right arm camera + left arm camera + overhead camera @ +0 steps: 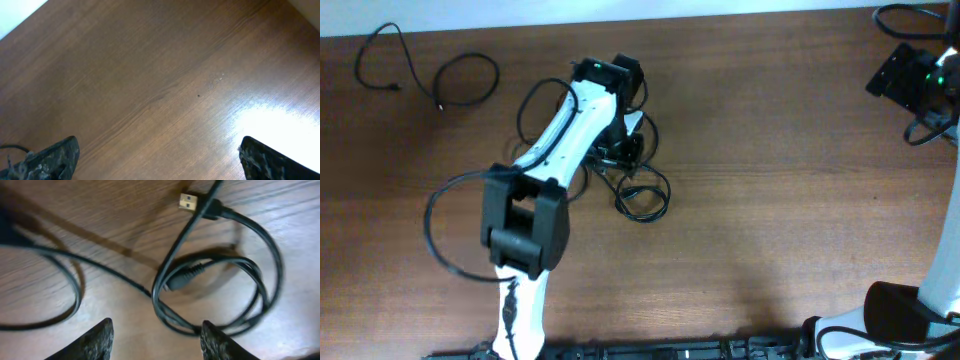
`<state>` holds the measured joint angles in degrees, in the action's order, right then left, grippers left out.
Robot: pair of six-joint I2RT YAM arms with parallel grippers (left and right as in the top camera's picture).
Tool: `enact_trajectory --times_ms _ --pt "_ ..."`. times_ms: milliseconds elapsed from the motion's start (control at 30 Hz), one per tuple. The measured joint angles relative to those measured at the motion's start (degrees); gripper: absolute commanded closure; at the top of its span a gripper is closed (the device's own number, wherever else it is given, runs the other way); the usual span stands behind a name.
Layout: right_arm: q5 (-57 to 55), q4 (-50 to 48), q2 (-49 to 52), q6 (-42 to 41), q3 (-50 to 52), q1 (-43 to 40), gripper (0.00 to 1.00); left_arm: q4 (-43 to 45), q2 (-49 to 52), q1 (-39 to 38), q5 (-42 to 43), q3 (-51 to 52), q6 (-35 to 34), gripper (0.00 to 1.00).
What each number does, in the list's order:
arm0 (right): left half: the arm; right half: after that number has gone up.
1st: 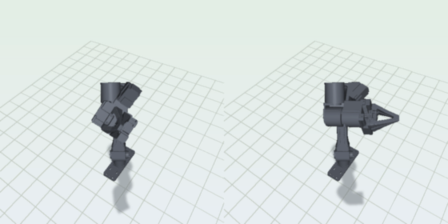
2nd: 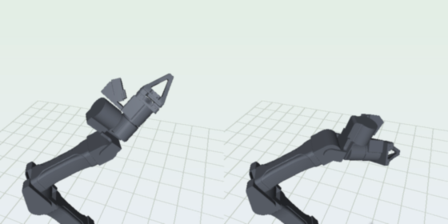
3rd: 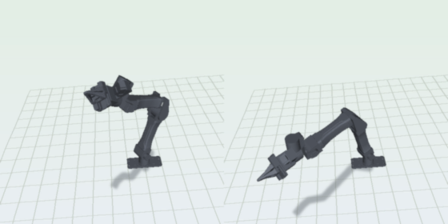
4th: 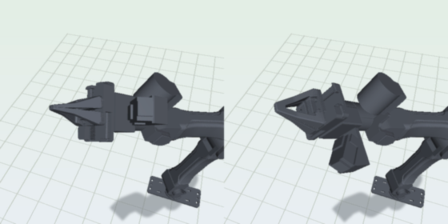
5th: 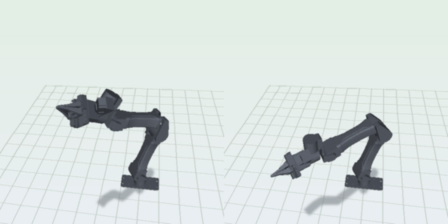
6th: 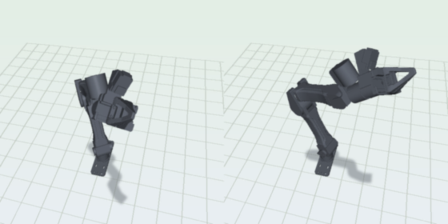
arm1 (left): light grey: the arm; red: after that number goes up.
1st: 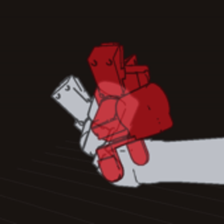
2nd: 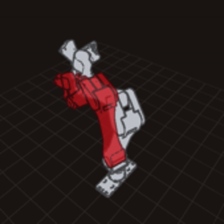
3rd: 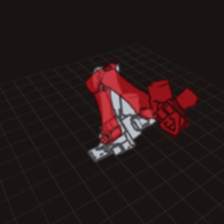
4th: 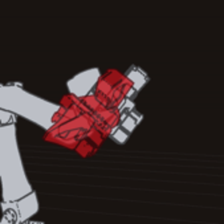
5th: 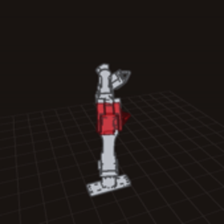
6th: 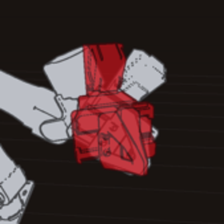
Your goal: Untangle cables
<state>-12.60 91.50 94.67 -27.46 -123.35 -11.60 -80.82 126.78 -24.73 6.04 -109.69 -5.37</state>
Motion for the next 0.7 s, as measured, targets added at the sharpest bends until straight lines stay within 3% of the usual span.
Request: enact_trajectory --times_ms 67,233,300,367,433,533,633,700 --pt "0.0 0.0 0.0 0.0 0.0 0.0 0.00 1.6 3.0 0.0 0.0 0.0 0.5 0.58" --pt "0.0 0.0 0.0 0.0 0.0 0.0 0.00 5.5 6.9 0.0 0.0 0.0 1.5 0.59" --pt "0.0 0.0 0.0 0.0 0.0 0.0 0.00 5.7 6.9 0.0 0.0 0.2 1.5 0.74" --pt "0.0 0.0 0.0 0.0 0.0 0.0 0.00 5.9 6.9 0.0 0.0 1.1 1.9 0.82" --pt "0.0 0.0 0.0 0.0 0.0 0.0 0.00 6.3 6.9 0.0 0.1 1.2 2.1 1.00" --pt "0.0 0.0 0.0 0.0 0.0 0.0 0.00 5.7 6.9 0.0 0.2 1.0 2.3 1.00" --pt "0.0 -0.2 0.0 0.0 0.0 0.0 0.00 -4.0 8.1 0.0 1.3 -9.9 1.2 1.00" --pt "0.0 0.0 0.0 0.0 0.0 0.0 0.00 -12.0 7.9 0.0 4.4 -26.3 1.3 1.00"
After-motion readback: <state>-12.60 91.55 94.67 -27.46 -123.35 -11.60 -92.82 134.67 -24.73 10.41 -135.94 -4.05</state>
